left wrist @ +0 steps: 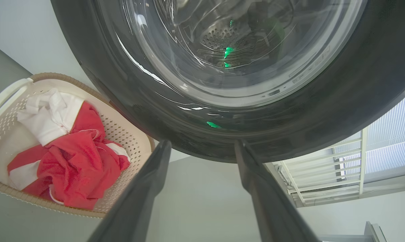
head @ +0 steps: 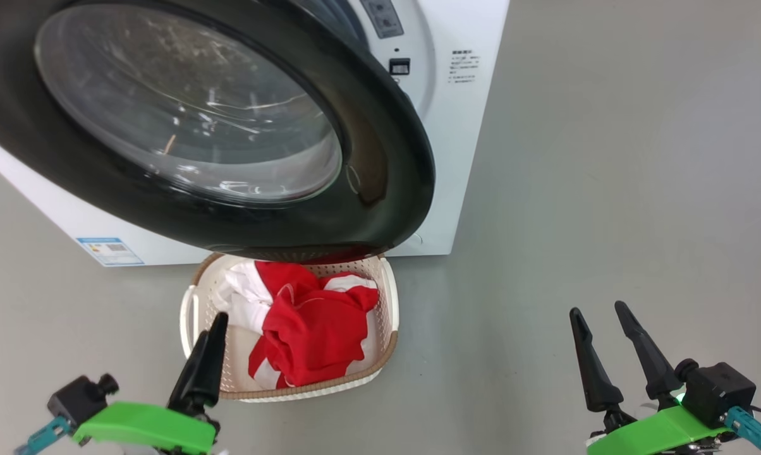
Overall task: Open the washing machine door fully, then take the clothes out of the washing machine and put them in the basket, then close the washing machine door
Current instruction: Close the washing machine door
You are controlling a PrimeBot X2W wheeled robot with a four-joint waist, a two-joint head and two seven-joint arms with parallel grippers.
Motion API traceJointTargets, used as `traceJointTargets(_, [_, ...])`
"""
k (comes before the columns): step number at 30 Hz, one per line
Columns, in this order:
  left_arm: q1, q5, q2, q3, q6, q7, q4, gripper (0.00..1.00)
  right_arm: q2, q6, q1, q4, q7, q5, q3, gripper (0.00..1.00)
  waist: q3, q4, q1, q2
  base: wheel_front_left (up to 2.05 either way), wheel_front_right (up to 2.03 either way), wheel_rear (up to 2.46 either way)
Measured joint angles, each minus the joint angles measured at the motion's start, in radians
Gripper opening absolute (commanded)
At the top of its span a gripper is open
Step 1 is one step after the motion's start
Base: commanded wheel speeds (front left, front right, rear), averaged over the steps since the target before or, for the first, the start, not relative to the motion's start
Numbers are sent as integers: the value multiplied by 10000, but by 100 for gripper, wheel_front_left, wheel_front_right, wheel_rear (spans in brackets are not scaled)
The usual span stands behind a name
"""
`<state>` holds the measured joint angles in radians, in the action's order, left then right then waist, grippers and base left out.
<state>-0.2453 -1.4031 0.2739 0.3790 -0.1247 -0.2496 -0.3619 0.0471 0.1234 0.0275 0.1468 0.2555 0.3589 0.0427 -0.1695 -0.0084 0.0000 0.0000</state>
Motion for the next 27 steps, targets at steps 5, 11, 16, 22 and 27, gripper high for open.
traceJointTargets(5, [524,844,-98,-625,0,0,0,100,-8,0,132,12,0,-12,-29,100,142,175,0,0,0,0,0])
traceJointTargets(11, [1027,1655,-309,-1342,0,0,29,100,-12,0,172,10,0,-77,-171,100,258,276,0,0,0,0,0])
traceJointTargets(16, [1298,2125,-387,-1783,0,0,161,100,-13,0,504,-10,0,-86,-309,100,384,350,0,0,0,0,0])
traceJointTargets(22, [1495,3659,-374,-2196,0,0,265,100,-38,0,550,-27,0,-100,-360,100,459,459,0,0,0,0,0])
traceJointTargets(27, [1762,5501,-499,-2790,-2,0,309,100,-40,0,688,-36,0,-102,-431,100,527,483,0,0,0,0,0])
